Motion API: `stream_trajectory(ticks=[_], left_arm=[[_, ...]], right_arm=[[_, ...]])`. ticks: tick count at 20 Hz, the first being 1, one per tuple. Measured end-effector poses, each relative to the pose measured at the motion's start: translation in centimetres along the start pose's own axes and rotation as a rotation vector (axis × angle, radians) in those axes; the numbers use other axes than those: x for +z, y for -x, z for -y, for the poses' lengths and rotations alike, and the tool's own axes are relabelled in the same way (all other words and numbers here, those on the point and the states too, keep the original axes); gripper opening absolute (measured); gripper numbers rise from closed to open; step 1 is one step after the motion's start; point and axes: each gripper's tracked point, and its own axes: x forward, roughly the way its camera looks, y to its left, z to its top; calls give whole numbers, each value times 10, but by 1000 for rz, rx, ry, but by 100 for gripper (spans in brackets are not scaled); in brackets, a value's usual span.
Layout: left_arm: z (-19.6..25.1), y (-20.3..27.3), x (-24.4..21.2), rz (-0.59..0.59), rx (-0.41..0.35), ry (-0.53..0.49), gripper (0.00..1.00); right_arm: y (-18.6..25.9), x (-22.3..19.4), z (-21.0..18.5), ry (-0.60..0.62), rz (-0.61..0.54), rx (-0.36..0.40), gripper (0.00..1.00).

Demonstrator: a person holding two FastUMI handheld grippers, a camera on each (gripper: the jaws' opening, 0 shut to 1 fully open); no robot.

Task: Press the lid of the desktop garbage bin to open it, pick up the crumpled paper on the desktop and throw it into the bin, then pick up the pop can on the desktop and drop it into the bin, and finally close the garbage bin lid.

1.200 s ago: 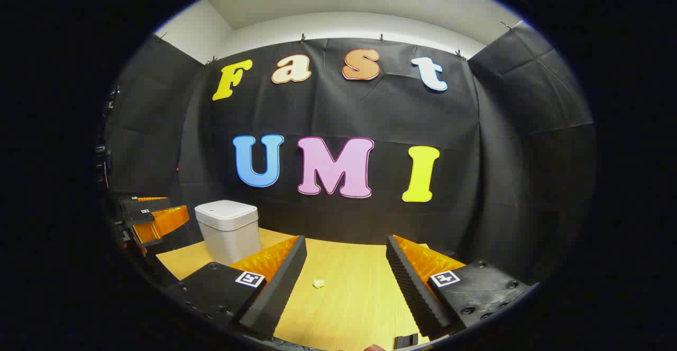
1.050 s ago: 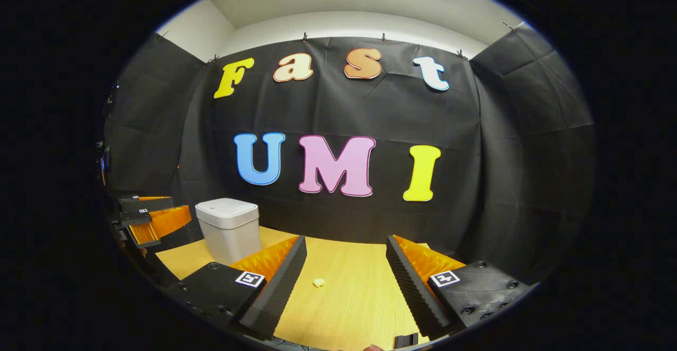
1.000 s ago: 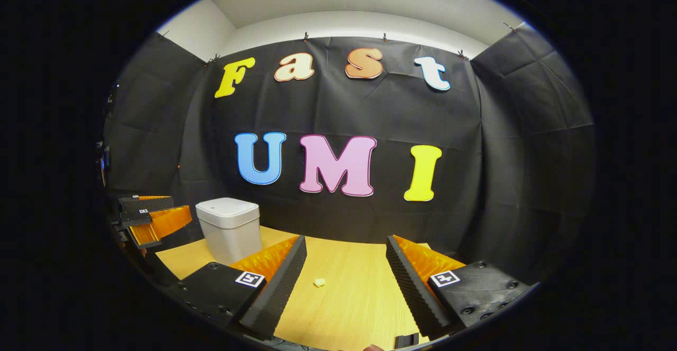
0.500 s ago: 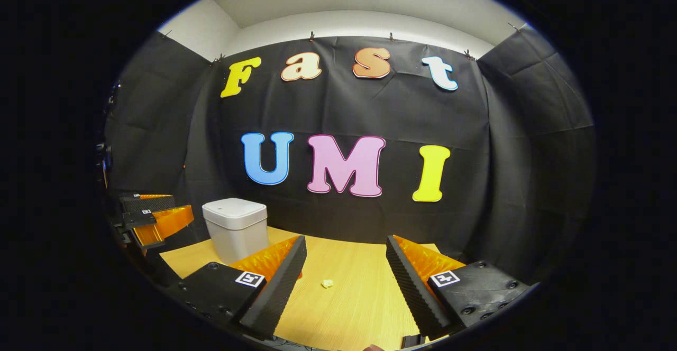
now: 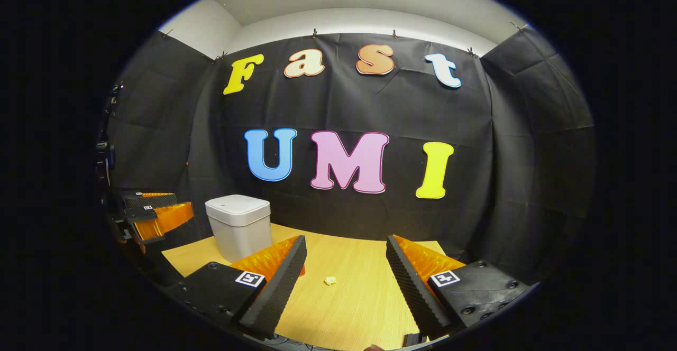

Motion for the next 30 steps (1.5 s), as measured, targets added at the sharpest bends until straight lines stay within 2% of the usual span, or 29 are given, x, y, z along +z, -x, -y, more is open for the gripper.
stream_trajectory(ticks=[1,2,3,6,8,12,14,17,19,21,23,27,30], left_arm=[[-2,0,-2,-10,-7,-2,79],[-2,-2,-4,-20,-23,-5,66],[-3,-4,-5,-31,-36,-8,61],[-20,-12,-11,-71,-36,3,18],[-35,-18,-10,-87,-28,12,7],[-62,-44,-1,-119,-48,9,6],[-74,-72,4,-174,-69,62,6],[-111,-129,12,-276,-32,67,5],[-146,-176,-12,-468,25,-6,6],[-152,-204,-44,-637,23,37,6],[-165,-227,-57,-696,47,24,6],[-182,-259,-85,-789,83,-27,6],[-193,-262,-103,-874,99,-27,6]], right_arm=[[0,1,0,1,1,-2,97],[0,1,0,1,1,-5,97],[0,1,0,1,2,-6,97],[-1,2,-1,8,2,-13,97],[-2,-1,-3,8,-2,-12,97],[-2,-8,-1,10,-18,-2,97],[-8,-12,4,13,-30,10,97],[-40,-24,14,-13,-49,43,97],[-88,-40,20,-30,-73,87,97],[-129,-55,21,-54,-102,145,97],[-157,-70,25,-88,-132,184,97],[-187,-98,34,-138,-209,201,96],[-197,-93,40,-145,-184,195,98]])
